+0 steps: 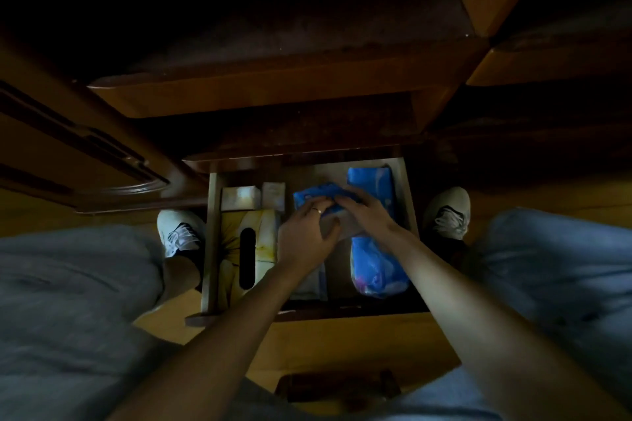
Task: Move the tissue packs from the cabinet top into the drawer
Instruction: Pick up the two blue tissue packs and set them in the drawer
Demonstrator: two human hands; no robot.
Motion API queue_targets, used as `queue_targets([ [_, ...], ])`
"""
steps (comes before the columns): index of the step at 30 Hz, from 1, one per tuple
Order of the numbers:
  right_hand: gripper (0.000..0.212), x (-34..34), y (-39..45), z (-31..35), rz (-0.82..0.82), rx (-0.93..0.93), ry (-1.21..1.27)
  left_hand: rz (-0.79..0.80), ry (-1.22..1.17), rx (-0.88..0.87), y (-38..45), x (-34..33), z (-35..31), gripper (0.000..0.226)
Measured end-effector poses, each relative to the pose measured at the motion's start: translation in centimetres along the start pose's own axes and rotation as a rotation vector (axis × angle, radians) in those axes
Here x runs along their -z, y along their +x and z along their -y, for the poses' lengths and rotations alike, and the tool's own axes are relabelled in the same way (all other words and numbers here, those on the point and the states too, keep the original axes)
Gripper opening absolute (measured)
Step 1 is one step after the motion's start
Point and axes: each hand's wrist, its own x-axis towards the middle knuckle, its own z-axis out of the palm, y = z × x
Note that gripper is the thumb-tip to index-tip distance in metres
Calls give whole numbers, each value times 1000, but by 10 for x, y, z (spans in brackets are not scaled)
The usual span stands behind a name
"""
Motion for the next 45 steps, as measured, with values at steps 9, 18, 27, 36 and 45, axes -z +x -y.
queue_targets([
  [9,53,-1,8,-3,-331,132,71,-163,-222,268,-2,32,27,33],
  [18,56,-19,37,7,-169,197,-307,-243,-254,453,-3,58,63,29],
  [27,49,-35,73,16,-244,259,-425,-168,-162,397,-6,62,66,31],
  [36,138,-37,75,-6,-15,372,-752,-46,-56,381,-7,51,71,34],
  [45,111,-33,80,-2,-173,473,-1381,-20,-1,329,-5,46,73,34],
])
